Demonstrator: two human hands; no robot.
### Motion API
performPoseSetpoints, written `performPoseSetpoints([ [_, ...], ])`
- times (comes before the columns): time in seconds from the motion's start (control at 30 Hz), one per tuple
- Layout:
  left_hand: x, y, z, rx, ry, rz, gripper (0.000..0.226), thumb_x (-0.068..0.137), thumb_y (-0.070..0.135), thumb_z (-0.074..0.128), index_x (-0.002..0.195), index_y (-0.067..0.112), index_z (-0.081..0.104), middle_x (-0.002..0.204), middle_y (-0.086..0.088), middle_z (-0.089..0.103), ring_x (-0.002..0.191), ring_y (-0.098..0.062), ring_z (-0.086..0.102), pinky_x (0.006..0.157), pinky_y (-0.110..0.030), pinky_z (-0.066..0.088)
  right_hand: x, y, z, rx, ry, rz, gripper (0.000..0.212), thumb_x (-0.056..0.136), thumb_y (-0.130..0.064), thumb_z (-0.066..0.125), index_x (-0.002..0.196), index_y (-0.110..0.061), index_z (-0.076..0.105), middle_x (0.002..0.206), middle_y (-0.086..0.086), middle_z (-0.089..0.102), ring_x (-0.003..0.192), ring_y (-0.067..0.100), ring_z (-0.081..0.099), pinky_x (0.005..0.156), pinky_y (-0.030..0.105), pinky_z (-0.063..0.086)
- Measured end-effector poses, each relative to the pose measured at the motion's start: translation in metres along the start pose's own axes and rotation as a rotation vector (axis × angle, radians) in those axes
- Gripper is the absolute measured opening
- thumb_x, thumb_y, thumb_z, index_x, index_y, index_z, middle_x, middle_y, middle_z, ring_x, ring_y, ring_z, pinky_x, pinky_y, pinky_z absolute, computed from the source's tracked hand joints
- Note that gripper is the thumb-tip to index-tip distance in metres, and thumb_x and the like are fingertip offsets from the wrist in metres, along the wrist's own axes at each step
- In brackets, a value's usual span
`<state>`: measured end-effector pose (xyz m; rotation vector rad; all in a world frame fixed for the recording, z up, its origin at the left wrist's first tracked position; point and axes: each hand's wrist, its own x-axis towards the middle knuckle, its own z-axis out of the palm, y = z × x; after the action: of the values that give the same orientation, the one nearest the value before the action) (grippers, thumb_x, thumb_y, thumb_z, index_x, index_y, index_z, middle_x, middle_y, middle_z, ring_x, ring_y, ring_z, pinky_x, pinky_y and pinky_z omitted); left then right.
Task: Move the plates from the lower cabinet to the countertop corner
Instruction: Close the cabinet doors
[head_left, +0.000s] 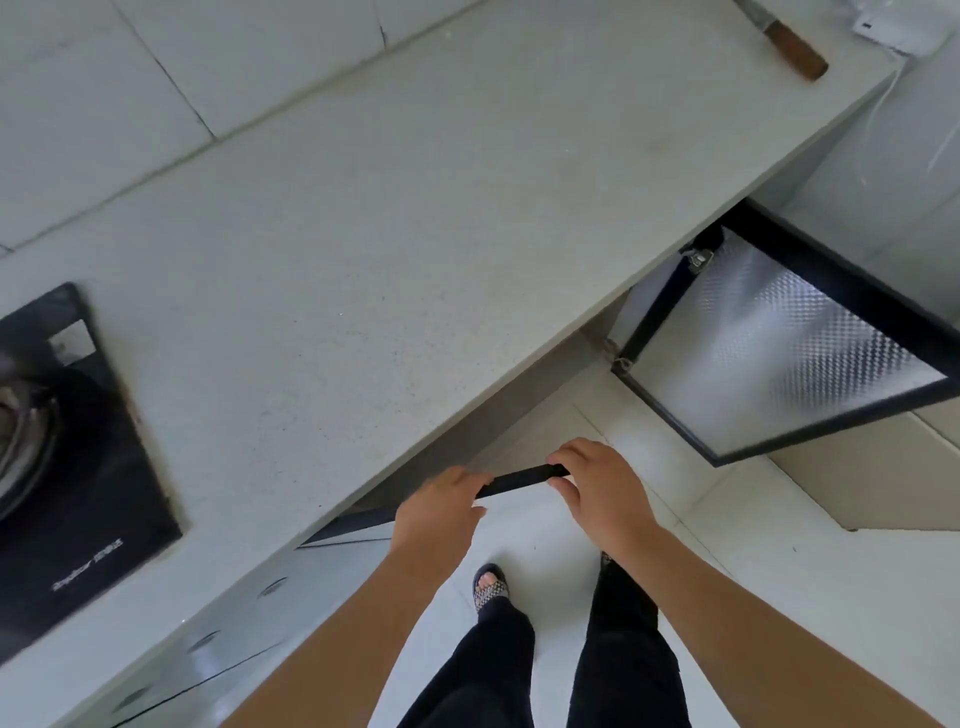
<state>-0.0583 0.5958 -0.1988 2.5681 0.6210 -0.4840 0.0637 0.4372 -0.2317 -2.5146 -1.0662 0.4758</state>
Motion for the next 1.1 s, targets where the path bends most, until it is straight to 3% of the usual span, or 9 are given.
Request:
performPoseSetpoints([
  [0.1,-0.001,0.004,-0.001,-0.013,0.004,-0.033,0.047,0.095,0.028,0.047,0.141,0.030,0.033,0.145,0.012,0.035,0.128,-0.012,0.039,0.102,-0.027,0.039,0.019,0.002,-0.005,-0.020,-0.002,-0.070,0.023,0.090,-0.025,0.059,0.110,-0.017,0.065,0.106,-0.003,0.063,0.097,0.017,0.058,0.087,0.024,0.044],
  [0.27,-0.003,0.018,0.003,-0.034,0.034,-0.120,0.058,0.093,0.027,0.049,0.145,0.025,0.024,0.150,0.010,0.025,0.137,-0.011,0.026,0.103,-0.026,0.037,0.042,0.013,-0.014,-0.035,-0.022,-0.212,0.018,0.083,-0.019,0.067,0.101,-0.015,0.069,0.097,-0.001,0.067,0.089,0.019,0.062,0.078,0.028,0.050],
  [0.4,0.000,0.031,0.011,-0.039,0.071,-0.225,0.062,0.094,0.026,0.049,0.147,0.024,0.017,0.153,0.009,0.015,0.143,-0.012,0.010,0.104,-0.026,0.038,0.056,0.025,-0.017,-0.066,0.012,-0.327,0.019,0.071,-0.015,0.079,0.089,-0.015,0.072,0.085,-0.001,0.068,0.075,0.018,0.065,0.061,0.026,0.052],
  [0.53,0.004,0.037,0.024,-0.014,0.100,-0.298,0.067,0.095,0.028,0.045,0.149,0.022,0.006,0.157,0.006,0.002,0.146,-0.015,-0.004,0.110,-0.030,0.032,0.068,0.035,-0.015,-0.095,0.036,-0.436,0.024,0.068,-0.012,0.082,0.090,-0.014,0.072,0.086,-0.001,0.068,0.072,0.019,0.066,0.059,0.026,0.053],
  [0.63,0.005,0.037,0.036,0.031,0.109,-0.312,0.070,0.096,0.028,0.042,0.149,0.023,-0.004,0.158,0.003,-0.012,0.145,-0.018,-0.012,0.115,-0.033,0.018,0.071,0.043,-0.013,-0.112,0.068,-0.507,0.030,0.066,-0.007,0.082,0.094,-0.011,0.072,0.092,0.000,0.069,0.078,0.020,0.067,0.063,0.027,0.054],
  [0.8,0.009,0.031,0.056,0.112,0.170,-0.309,0.083,0.094,0.023,0.044,0.141,0.024,-0.024,0.150,0.002,-0.031,0.143,-0.019,-0.018,0.118,-0.037,0.011,0.062,0.052,-0.002,-0.218,0.116,-0.544,0.047,0.070,-0.019,0.080,0.113,-0.009,0.065,0.115,0.006,0.065,0.105,0.025,0.063,0.090,0.036,0.051],
  [0.87,0.013,0.026,0.067,0.156,0.267,-0.283,0.094,0.085,0.022,0.057,0.144,0.022,-0.015,0.153,-0.002,-0.020,0.144,-0.021,-0.006,0.114,-0.040,0.022,0.061,0.057,0.008,-0.258,0.151,-0.541,0.055,0.072,-0.021,0.079,0.121,-0.008,0.059,0.125,0.009,0.061,0.116,0.027,0.057,0.100,0.041,0.042],
  [0.97,0.018,0.016,0.082,0.218,0.351,-0.255,0.102,0.066,0.022,0.074,0.147,0.016,0.014,0.156,-0.006,0.013,0.141,-0.027,0.023,0.103,-0.044,0.038,0.062,0.060,0.024,-0.265,0.185,-0.513,0.065,0.076,-0.022,0.074,0.132,-0.005,0.046,0.138,0.011,0.050,0.130,0.024,0.035,0.106,0.046,0.032],
  [1.1,0.020,0.011,0.093,0.276,0.396,-0.240,0.100,0.068,0.021,0.071,0.147,0.015,0.010,0.156,-0.006,0.007,0.142,-0.027,0.018,0.105,-0.046,0.036,0.055,0.057,0.036,-0.314,0.168,-0.456,0.072,0.077,-0.026,0.073,0.137,-0.002,0.040,0.142,0.013,0.044,0.133,0.028,0.037,0.108,0.047,0.034],
])
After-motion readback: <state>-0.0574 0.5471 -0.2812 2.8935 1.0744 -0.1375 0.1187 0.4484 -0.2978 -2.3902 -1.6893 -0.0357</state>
